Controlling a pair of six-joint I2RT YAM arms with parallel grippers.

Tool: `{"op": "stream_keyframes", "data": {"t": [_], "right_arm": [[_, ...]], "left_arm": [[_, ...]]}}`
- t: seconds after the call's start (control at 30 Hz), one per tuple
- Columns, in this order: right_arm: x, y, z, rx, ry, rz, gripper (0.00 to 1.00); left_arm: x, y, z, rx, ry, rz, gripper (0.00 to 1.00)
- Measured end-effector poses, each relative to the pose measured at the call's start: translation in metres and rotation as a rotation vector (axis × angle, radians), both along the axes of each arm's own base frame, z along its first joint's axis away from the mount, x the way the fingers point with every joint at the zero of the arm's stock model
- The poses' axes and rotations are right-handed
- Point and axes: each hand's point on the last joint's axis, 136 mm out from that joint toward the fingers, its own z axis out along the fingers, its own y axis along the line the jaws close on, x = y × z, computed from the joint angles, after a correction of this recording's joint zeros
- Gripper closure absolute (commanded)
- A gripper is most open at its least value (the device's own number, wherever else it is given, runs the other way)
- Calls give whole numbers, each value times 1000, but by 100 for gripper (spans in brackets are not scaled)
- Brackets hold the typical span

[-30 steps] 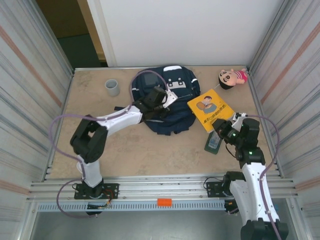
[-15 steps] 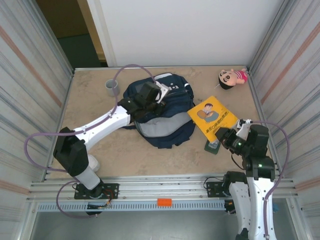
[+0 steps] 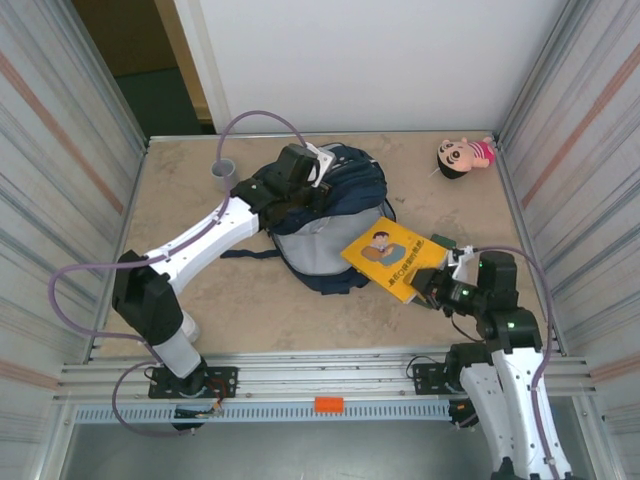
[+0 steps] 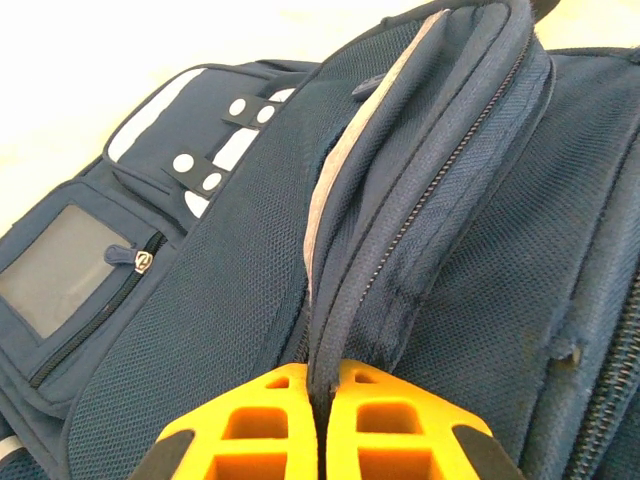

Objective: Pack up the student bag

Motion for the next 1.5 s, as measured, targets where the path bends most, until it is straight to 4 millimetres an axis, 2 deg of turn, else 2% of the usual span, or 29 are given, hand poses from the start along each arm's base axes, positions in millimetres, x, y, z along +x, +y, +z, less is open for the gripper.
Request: {"op": "stream_keyframes", "data": {"t": [0.23,0.47,0.6,0.83,1.0,1.17,1.33,1.5], "right_arm": [[27,39,-12,53,-27,44,100],[65,64,-35,48,-23,-71,100],[80,73,-51,26,-26,-128,100],[105,75,-42,21,-124,-233,100],[127,82,-52,2,-132,-285,100],[150,107,-55,11,-139,-297,100],[175,142,-48,33,-167,-310,100],[203,163,-71,16,-137,-354,100]], "left_arm": [[1,1,-1,-24,21,-1,100],[3,3,0,-68,50,-3,100],[4,4,0,-82,62,-5,100],[9,10,0,-127,74,6,100],[9,9,1,-154,87,-1,100],[11,8,5,-190,97,-9,100],[11,6,7,-218,110,-26,100],[10,5,8,-243,124,-35,100]]}}
